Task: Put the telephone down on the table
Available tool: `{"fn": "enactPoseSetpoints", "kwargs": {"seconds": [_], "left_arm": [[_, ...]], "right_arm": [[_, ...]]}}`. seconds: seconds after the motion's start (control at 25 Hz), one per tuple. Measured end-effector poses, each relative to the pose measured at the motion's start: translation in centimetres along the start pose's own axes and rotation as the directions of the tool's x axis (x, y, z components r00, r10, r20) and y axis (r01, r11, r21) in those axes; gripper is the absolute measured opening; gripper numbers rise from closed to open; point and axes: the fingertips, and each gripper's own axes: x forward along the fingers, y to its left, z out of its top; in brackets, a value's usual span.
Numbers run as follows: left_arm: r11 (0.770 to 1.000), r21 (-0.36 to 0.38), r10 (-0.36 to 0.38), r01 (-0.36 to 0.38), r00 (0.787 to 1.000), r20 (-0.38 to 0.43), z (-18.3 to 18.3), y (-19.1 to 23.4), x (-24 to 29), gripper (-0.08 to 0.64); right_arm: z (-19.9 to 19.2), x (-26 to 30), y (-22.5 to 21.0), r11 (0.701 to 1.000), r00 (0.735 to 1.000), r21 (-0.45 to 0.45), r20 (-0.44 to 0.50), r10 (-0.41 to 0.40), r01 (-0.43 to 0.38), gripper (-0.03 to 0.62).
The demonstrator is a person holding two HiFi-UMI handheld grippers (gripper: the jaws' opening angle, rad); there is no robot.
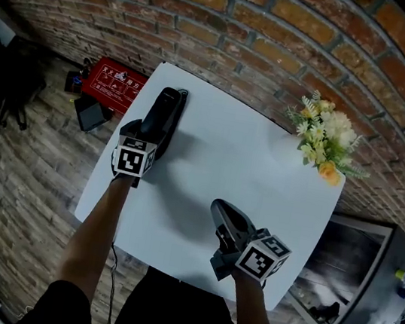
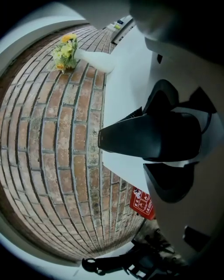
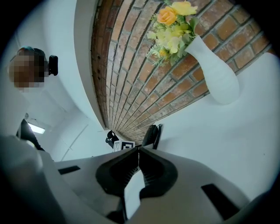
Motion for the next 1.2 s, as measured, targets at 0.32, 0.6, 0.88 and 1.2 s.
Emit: {"fn": "enactPoseSetpoints", "kwargs": {"seconds": [0.32,0.6,0.88,1.2], "left_arm": [[0.999,-0.044,0.001,0.003,0.996,0.092,1.4,-0.3,-4.9,0.345],[0.987,-0.132,-0.065,0.092,0.978,0.197,1.7,-3.2,-12.9,0.205],[0.95,-0.242,-0.12,0.197,0.946,0.3,0.8,-8.1,-20.7,0.057],[0.921,-0.288,-0.143,0.261,0.916,0.374,-0.8,-11.7,-27.1,0.014]], "right_arm": [[0.0,-1.4,1.8,0.999,1.0,-0.044,0.003,0.022,-0.022,0.023],[0.1,-3.5,4.1,0.993,0.999,-0.104,-0.005,0.053,-0.054,0.023],[-0.4,-5.7,6.2,0.986,0.996,-0.137,-0.005,0.094,-0.094,0.021],[-2.0,-8.2,8.3,0.974,0.991,-0.183,-0.013,0.136,-0.136,0.021]]}}
